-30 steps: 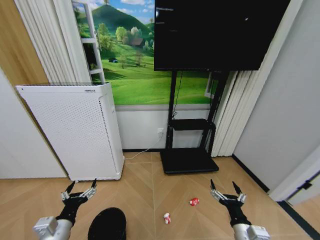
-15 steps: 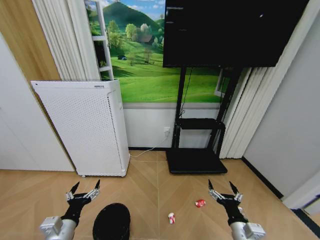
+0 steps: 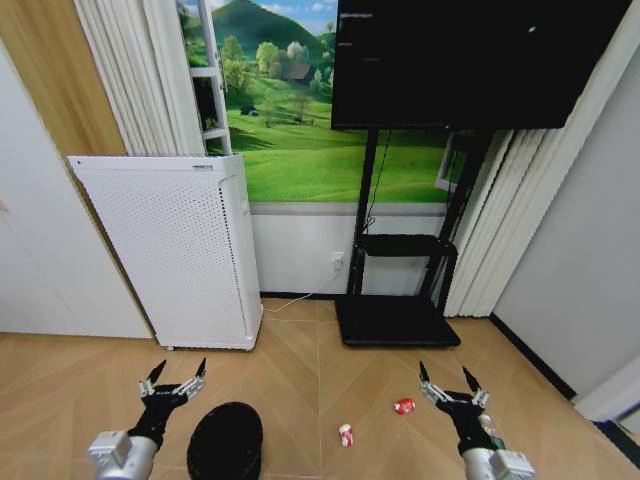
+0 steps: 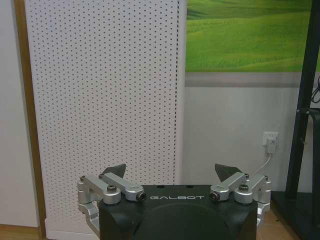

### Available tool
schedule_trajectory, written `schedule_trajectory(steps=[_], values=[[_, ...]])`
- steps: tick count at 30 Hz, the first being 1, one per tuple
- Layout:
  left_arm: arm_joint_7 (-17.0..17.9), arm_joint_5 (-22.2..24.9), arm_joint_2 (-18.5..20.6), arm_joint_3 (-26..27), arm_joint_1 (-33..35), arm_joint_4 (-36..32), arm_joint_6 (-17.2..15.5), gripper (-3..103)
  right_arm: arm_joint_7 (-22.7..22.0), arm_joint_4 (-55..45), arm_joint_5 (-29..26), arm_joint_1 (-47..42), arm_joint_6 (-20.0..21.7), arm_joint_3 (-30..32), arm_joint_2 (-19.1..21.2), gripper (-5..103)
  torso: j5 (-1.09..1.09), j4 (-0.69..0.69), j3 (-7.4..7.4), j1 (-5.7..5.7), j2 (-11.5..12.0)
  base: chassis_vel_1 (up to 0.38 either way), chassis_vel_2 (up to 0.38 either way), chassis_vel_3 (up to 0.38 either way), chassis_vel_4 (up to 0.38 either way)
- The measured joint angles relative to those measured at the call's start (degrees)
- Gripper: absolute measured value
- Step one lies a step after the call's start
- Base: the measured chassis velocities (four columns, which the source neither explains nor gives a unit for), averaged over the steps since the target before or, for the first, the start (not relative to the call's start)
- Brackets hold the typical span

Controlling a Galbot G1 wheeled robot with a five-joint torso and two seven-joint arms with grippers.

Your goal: Pick up the trash bin and place the garbage on the floor into it.

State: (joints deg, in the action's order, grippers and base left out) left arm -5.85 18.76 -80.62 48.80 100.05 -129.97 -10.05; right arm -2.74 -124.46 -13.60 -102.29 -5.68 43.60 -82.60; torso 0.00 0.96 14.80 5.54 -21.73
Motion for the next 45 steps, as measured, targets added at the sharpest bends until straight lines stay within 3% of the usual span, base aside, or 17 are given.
schedule_trajectory(steps=[11, 17, 29, 45], values=[[-0.6, 0.2, -0.1, -0.1, 0.0, 0.4, 0.3, 100, -0.3, 0.1, 0.3, -0.6, 0.0, 0.2, -1.8, 100, 0.0, 0.02, -1.71, -0.83, 2.5, 0.007, 0.009, 0.014, 0.01], [-4.6, -1.1, 0.3, 0.0, 0.1, 0.3, 1.0, 100, -0.3, 0.1, 0.4, -0.7, -0.1, 0.3, -2.4, 100, 0.0, 0.01, -2.27, -1.05, 3.3, 0.04, 0.019, 0.025, 0.023], [-7.5, -1.7, 0.5, 0.3, 0.2, 0.3, 1.5, 100, -0.3, 0.5, 0.5, -0.7, -0.3, 0.2, -2.3, 100, 0.0, 0.02, -2.21, -0.98, 3.2, 0.004, 0.002, 0.004, 0.004], [-6.6, -0.5, 0.2, 0.2, 0.1, 0.3, 1.6, 100, -0.3, 0.9, 0.5, -0.6, -0.4, 0.2, -2.0, 100, 0.0, 0.02, -2.02, -0.88, 2.9, 0.018, 0.013, 0.017, 0.012]])
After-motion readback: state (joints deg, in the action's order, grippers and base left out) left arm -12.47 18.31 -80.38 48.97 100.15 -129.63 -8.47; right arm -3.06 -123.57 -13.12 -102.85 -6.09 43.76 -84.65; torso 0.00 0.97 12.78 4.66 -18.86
